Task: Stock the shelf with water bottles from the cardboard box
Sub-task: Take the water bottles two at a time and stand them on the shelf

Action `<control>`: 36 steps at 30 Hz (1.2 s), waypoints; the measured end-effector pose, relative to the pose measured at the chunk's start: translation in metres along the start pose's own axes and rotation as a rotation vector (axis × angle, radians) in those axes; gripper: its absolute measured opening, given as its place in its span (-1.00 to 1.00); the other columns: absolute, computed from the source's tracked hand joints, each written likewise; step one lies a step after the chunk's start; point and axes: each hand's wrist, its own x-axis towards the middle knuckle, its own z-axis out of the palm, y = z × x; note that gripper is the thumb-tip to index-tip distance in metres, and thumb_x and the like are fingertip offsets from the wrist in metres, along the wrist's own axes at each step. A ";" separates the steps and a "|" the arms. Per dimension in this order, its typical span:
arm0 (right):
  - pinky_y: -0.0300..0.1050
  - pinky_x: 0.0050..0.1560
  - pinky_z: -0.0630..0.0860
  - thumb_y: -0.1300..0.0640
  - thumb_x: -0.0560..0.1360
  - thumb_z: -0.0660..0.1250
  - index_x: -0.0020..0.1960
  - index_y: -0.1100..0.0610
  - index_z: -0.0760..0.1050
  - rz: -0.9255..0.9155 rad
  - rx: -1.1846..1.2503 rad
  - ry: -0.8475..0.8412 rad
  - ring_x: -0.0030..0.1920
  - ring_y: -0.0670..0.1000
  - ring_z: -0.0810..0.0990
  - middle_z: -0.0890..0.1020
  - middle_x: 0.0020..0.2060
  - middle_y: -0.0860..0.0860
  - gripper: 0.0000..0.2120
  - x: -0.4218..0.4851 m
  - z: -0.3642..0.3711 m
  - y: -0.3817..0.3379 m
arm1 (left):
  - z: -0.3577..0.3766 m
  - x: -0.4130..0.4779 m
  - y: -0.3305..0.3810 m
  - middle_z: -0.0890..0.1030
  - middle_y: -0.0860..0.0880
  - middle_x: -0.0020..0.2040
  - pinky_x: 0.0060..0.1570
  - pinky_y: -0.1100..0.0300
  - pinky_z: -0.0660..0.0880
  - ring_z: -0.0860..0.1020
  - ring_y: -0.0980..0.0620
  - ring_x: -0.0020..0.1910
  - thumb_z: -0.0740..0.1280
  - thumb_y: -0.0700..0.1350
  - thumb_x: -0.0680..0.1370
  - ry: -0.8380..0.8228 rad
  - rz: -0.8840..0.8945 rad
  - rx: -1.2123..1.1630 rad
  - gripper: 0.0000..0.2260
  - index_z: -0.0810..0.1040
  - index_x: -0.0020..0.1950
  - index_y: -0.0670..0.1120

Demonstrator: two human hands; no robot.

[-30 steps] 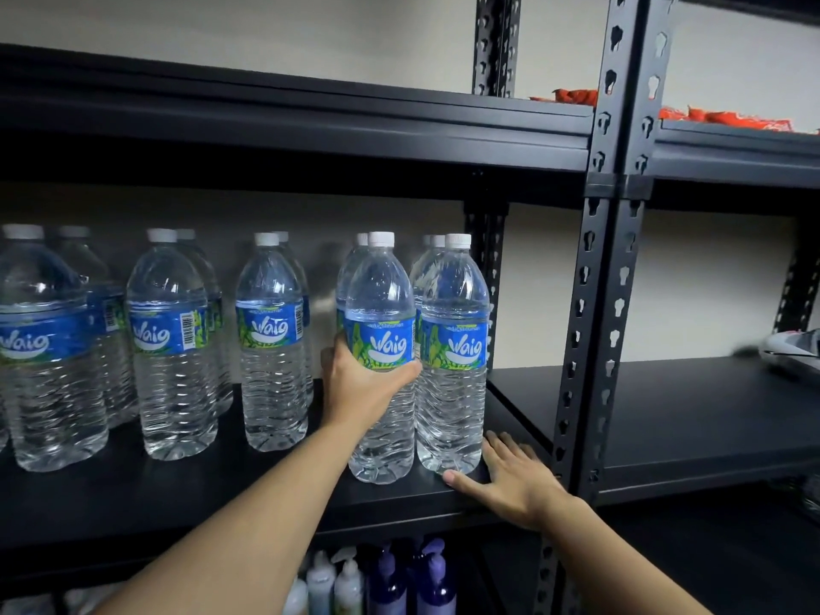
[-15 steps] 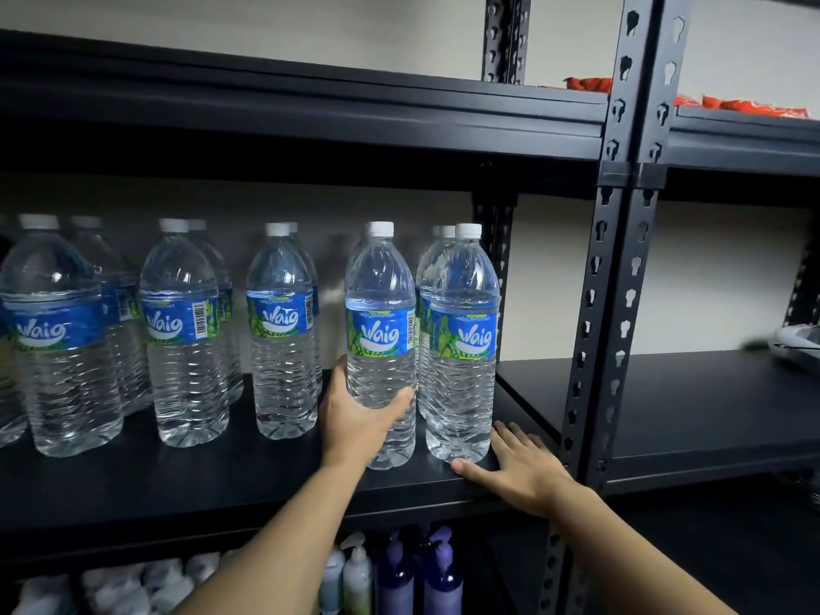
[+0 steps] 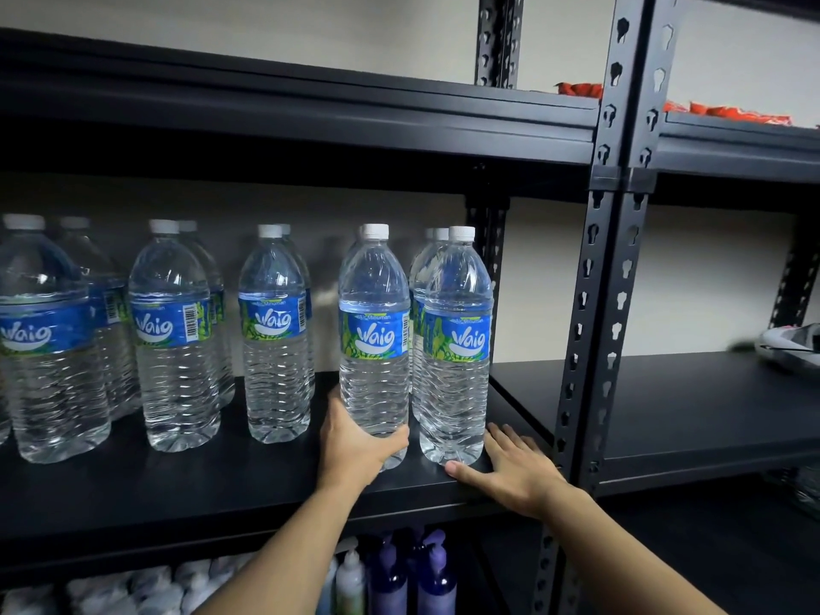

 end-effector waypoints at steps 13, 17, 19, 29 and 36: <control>0.01 0.57 -0.10 -0.74 0.01 -0.31 0.62 0.00 -0.05 -0.009 0.018 0.027 0.60 0.02 -0.08 0.01 0.61 -0.01 0.34 0.003 0.003 0.001 | -0.003 -0.001 0.003 0.55 0.06 0.03 0.01 0.31 0.36 0.55 0.04 0.01 0.64 -0.12 0.19 0.000 0.015 -0.062 -0.24 0.36 0.30 -0.01; -0.01 0.56 -0.08 -0.74 0.02 -0.26 0.61 -0.03 -0.02 -0.006 0.041 0.046 0.60 0.01 -0.05 0.03 0.60 -0.02 0.31 0.002 0.002 0.001 | -0.006 -0.001 0.003 0.53 0.07 0.06 0.03 0.30 0.36 0.54 0.05 0.03 0.63 -0.09 0.21 -0.027 0.012 -0.055 -0.23 0.33 0.32 0.02; -0.02 0.56 -0.07 -0.74 0.02 -0.24 0.61 -0.05 0.00 -0.008 0.051 0.053 0.60 0.01 -0.03 0.05 0.60 -0.02 0.31 0.001 0.001 0.001 | -0.008 -0.001 0.002 0.51 0.08 0.06 0.04 0.30 0.34 0.51 0.06 0.02 0.64 -0.09 0.22 -0.041 0.014 -0.052 -0.22 0.32 0.32 0.03; -0.02 0.56 -0.05 -0.76 -0.01 -0.27 0.60 -0.07 0.02 -0.010 0.052 0.081 0.59 0.01 -0.01 0.07 0.60 -0.02 0.33 0.001 0.002 0.001 | -0.009 -0.002 0.004 0.51 0.08 0.05 0.04 0.29 0.35 0.50 0.07 0.01 0.64 -0.07 0.21 -0.033 0.015 -0.029 -0.22 0.31 0.33 0.02; 0.00 0.55 -0.01 -0.74 0.04 -0.35 0.59 -0.04 0.09 -0.014 0.036 0.156 0.58 0.02 0.05 0.15 0.58 0.01 0.30 -0.006 0.006 -0.001 | -0.011 -0.001 0.003 0.49 0.10 0.07 0.04 0.29 0.33 0.51 0.05 0.06 0.64 -0.06 0.24 -0.073 -0.014 -0.005 -0.22 0.30 0.34 0.02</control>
